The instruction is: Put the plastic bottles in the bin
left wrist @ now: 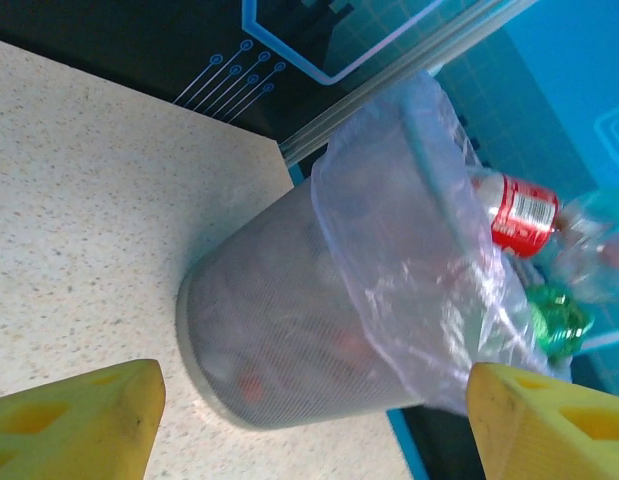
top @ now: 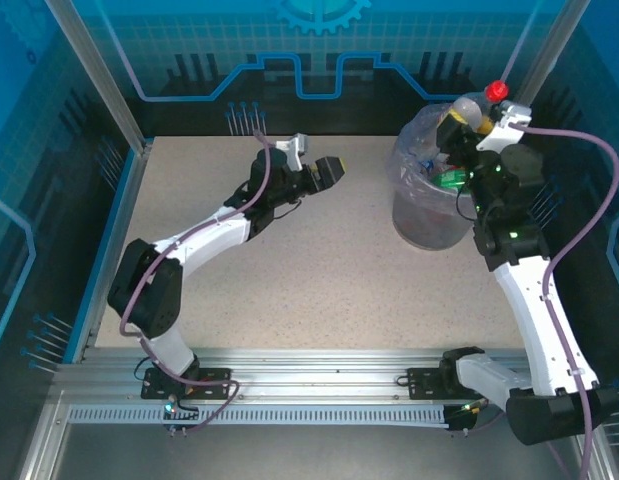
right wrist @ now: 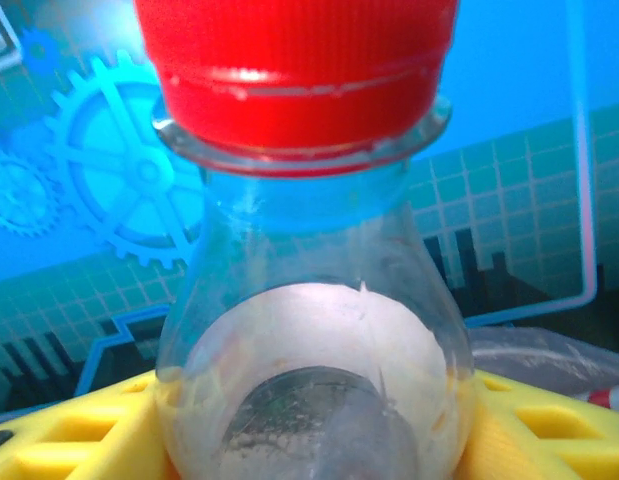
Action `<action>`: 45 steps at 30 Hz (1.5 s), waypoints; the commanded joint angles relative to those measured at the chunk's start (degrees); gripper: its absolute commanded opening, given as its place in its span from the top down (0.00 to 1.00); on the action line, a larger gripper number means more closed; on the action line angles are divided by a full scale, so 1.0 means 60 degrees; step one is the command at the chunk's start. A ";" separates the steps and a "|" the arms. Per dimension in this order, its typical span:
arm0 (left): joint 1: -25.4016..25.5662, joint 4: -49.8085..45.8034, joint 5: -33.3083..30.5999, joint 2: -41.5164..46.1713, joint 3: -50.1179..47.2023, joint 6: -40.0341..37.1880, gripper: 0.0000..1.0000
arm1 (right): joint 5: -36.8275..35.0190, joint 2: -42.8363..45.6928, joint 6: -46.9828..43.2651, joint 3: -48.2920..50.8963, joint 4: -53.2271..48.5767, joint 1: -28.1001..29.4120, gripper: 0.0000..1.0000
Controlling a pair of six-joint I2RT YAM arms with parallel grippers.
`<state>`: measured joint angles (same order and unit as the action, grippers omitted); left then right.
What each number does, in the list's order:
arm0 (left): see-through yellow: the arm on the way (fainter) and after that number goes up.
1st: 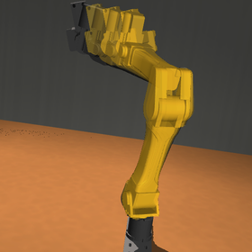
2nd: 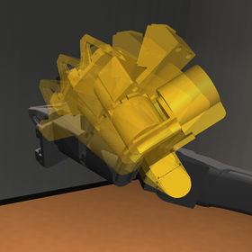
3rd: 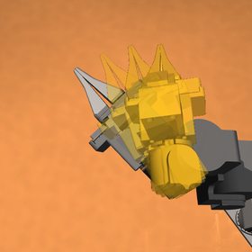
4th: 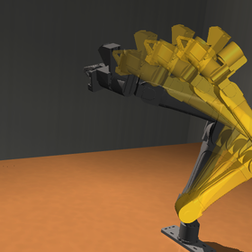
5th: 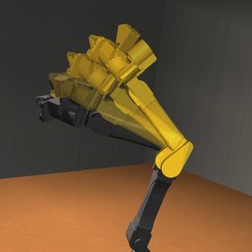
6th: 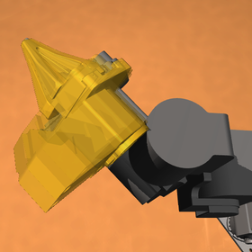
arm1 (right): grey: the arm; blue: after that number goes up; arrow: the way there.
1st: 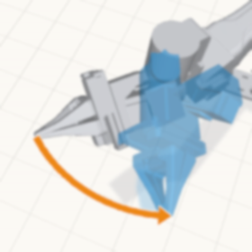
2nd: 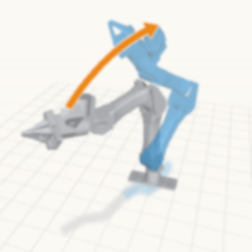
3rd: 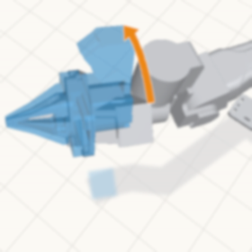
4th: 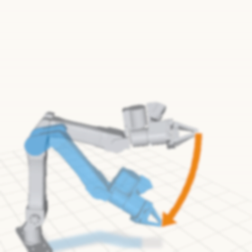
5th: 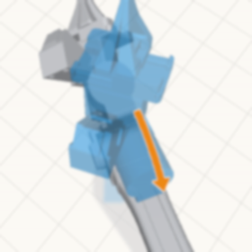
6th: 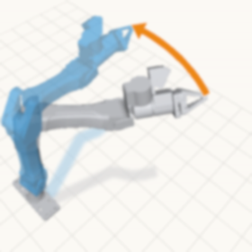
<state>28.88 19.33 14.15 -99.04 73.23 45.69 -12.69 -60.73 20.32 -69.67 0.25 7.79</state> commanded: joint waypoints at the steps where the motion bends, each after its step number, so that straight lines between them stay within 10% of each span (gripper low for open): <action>1: 0.0299 -0.0467 -0.0254 -0.0509 0.1050 0.1045 0.21 | -0.0156 0.0255 -0.0441 0.0557 0.1610 -0.0125 0.36; 24: 0.1790 -0.3888 -0.0566 -0.4490 0.7593 -0.0462 0.25 | -0.0130 0.0964 -0.0059 0.1637 0.0077 -0.0749 0.37; 38: 0.1912 -0.4031 -0.0676 -0.4674 0.7810 -0.0606 0.35 | 0.0661 0.0856 0.0569 0.2851 0.0623 -0.0782 0.37; 45: 0.1916 -0.4038 -0.0775 -0.4671 0.7677 -0.0598 0.36 | 0.0504 0.0833 -0.0222 0.0906 -0.2034 -0.0841 0.23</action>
<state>40.36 -4.47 10.66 -126.08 119.81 43.11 -10.26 -55.88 21.23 -56.95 -3.79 3.57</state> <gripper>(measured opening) 0.637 0.752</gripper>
